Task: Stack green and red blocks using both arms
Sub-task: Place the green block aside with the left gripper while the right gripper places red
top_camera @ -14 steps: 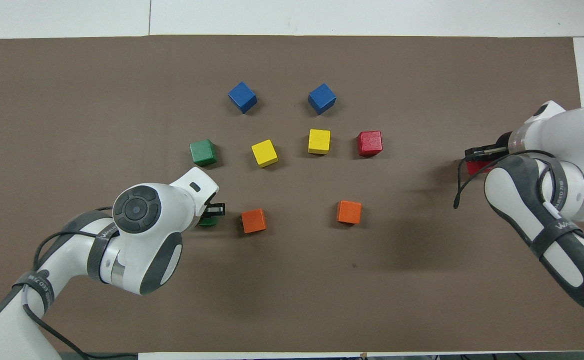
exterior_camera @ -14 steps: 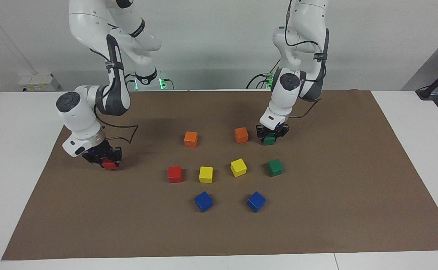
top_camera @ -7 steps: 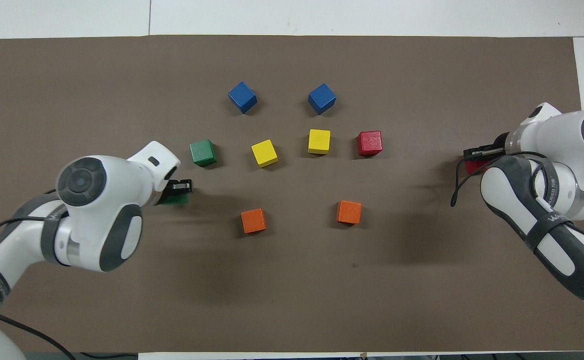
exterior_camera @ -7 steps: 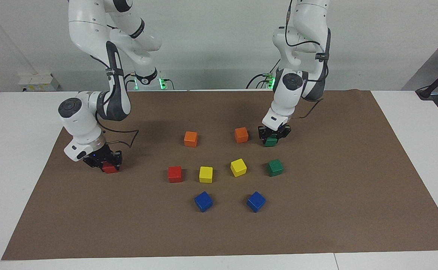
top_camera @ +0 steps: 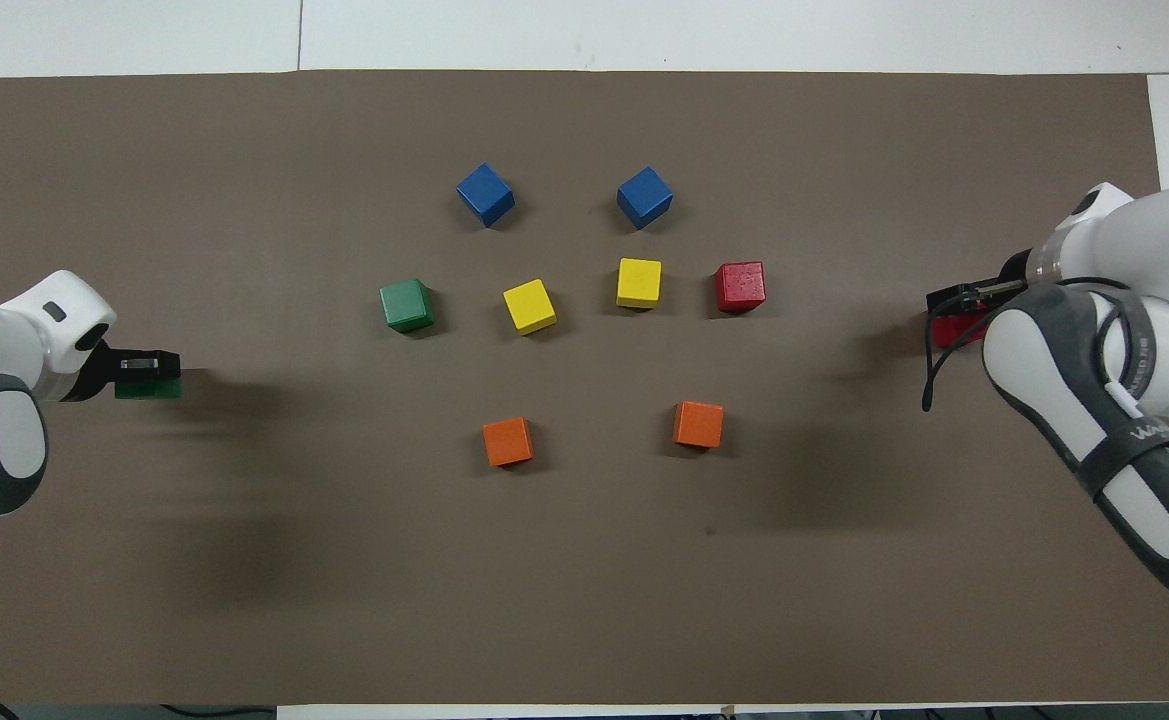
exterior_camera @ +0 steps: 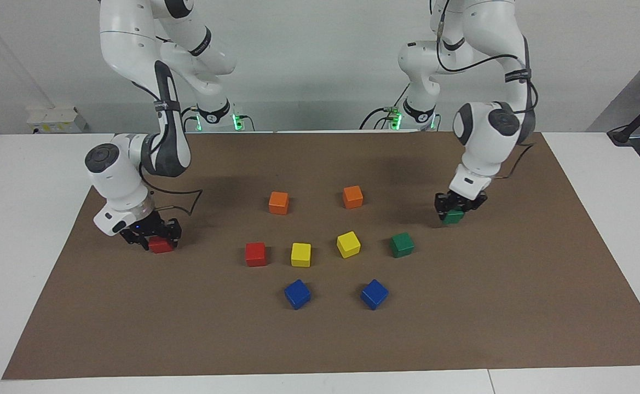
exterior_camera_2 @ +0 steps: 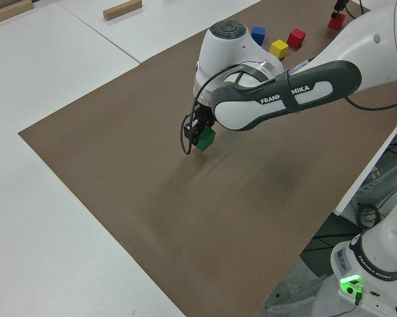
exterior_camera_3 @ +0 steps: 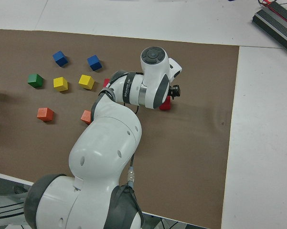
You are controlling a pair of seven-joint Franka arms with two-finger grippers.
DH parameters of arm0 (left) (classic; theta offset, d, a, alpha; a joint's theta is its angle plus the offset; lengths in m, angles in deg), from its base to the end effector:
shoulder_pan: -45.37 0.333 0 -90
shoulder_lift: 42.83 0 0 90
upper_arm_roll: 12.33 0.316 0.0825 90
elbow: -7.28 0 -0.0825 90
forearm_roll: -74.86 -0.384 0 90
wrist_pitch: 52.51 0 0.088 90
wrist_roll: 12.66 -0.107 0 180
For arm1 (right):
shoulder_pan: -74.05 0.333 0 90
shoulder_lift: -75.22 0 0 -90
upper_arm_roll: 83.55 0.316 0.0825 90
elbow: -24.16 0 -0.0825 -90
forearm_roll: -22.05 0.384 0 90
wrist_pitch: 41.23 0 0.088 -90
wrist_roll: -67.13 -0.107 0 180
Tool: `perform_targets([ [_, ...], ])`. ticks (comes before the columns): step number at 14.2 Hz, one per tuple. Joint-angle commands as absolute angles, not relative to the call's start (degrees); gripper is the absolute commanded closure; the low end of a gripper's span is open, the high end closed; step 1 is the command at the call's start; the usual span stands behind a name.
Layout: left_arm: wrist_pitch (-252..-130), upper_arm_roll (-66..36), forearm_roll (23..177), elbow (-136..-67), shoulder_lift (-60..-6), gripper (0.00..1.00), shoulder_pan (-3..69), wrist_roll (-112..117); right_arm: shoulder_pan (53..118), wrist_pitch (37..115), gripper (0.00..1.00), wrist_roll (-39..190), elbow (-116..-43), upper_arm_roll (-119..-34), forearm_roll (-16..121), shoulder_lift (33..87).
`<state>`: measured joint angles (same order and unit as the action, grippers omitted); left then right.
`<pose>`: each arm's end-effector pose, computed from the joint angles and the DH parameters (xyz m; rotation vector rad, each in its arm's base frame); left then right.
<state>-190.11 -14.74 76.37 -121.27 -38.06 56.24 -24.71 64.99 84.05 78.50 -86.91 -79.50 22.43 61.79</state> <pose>0.5343 0.0794 0.3375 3.1302 -0.0682 0.1213 0.6038 -0.0544 0.3662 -3.1176 -0.1641 -0.0267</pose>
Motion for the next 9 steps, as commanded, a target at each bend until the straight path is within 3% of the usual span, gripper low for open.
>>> perform_targets([
  [1,-192.8,-15.7,77.3,-120.6,-34.8,1.00,58.2,-27.1,69.0,69.2,0.00,72.3,-74.0,-79.2,20.4,62.0],
  [3,-193.5,-15.6,77.3,-120.6,-33.8,1.00,58.5,-27.3,74.5,67.0,0.00,58.0,-68.3,-79.1,19.1,59.1],
  [5,-194.5,-15.6,77.2,-120.6,-33.0,1.00,58.6,-27.5,82.0,73.3,0.00,39.0,-68.5,-79.1,18.3,57.7],
  [9,-194.6,-15.5,77.2,-120.6,-32.6,1.00,58.7,-29.7,85.6,77.5,0.00,35.8,-68.2,-79.1,17.7,53.5],
])
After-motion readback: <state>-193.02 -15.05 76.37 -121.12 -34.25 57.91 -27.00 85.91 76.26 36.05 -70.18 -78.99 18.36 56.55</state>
